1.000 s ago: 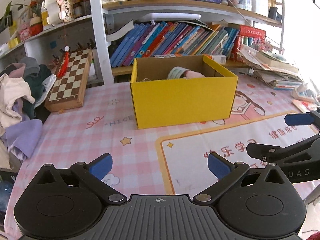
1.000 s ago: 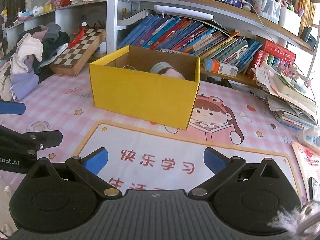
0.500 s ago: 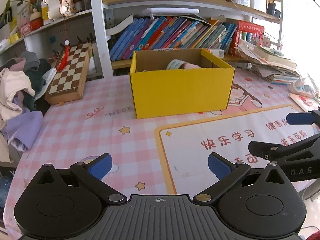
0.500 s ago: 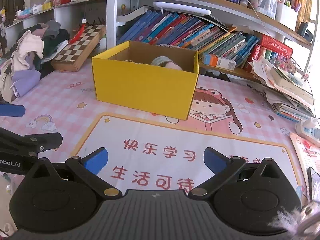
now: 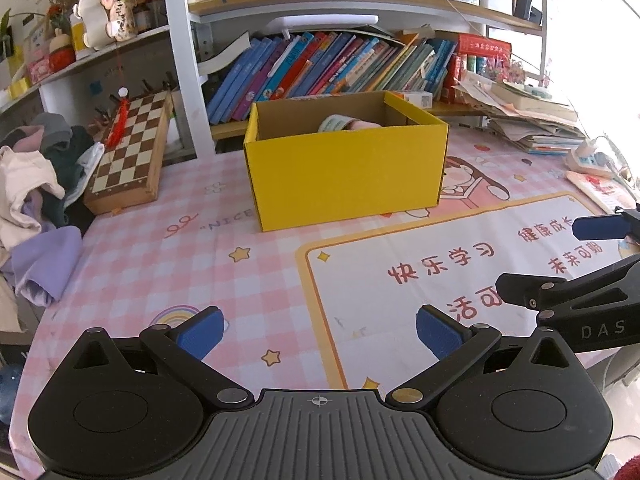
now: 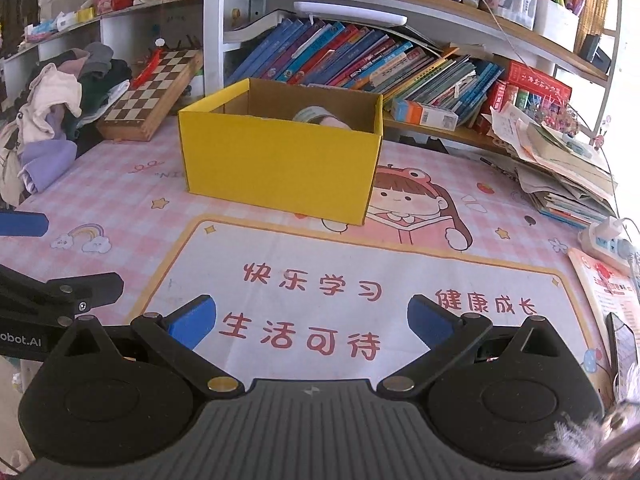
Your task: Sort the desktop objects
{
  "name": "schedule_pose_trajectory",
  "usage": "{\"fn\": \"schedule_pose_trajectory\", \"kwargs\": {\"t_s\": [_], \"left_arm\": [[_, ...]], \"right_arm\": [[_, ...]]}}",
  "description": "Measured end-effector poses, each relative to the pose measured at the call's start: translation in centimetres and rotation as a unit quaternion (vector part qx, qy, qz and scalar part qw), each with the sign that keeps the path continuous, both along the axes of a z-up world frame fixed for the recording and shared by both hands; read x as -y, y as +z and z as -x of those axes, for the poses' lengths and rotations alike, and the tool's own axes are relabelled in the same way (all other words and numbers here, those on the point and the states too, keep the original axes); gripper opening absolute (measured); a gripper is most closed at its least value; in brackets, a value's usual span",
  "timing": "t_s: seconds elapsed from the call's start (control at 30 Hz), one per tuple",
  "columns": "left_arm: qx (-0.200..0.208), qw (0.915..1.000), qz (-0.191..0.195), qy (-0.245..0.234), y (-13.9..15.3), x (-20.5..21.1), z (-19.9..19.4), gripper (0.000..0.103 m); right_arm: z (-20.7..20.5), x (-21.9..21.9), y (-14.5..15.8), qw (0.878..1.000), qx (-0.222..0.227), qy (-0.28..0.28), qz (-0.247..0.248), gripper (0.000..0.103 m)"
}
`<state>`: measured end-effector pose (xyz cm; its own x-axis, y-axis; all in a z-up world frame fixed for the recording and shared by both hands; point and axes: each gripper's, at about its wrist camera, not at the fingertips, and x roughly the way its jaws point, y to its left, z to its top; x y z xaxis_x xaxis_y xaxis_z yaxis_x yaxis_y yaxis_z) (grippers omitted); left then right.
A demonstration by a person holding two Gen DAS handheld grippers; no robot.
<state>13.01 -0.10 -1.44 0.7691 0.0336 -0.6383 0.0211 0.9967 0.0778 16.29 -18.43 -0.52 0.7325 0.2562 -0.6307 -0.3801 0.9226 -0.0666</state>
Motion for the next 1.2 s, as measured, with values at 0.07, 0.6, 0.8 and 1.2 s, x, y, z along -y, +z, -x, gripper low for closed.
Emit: {"fn": "schedule_pose_trajectory", "kwargs": {"t_s": [0.07,0.6,0.8,1.2], "left_arm": [[0.0,1.0,-0.001,-0.002,0.02,0.04,0.09,0.103],[0.003,1.0,0.002,-0.009,0.14,-0.05,0.41,0.103],[-0.004,0.9999,0.012,-0.009,0.1,-0.08,0.3,0.103],[-0.009,0.9998,0.014,-0.01,-0.01,0.07,0.43,0.103]], "right_arm": [[0.08,0.02,0.05,1.0,0.001,-0.001,-0.001,0.103],[0.62,-0.41,0.33,1.0,0.004,0.001,0.001,0.103],[0.6,-0.3,0.29,1.0,0.002,0.002,0.001,0.103],[0.59,-0.16,0.24,1.0,0.0,0.003,0.002,0.103]]}}
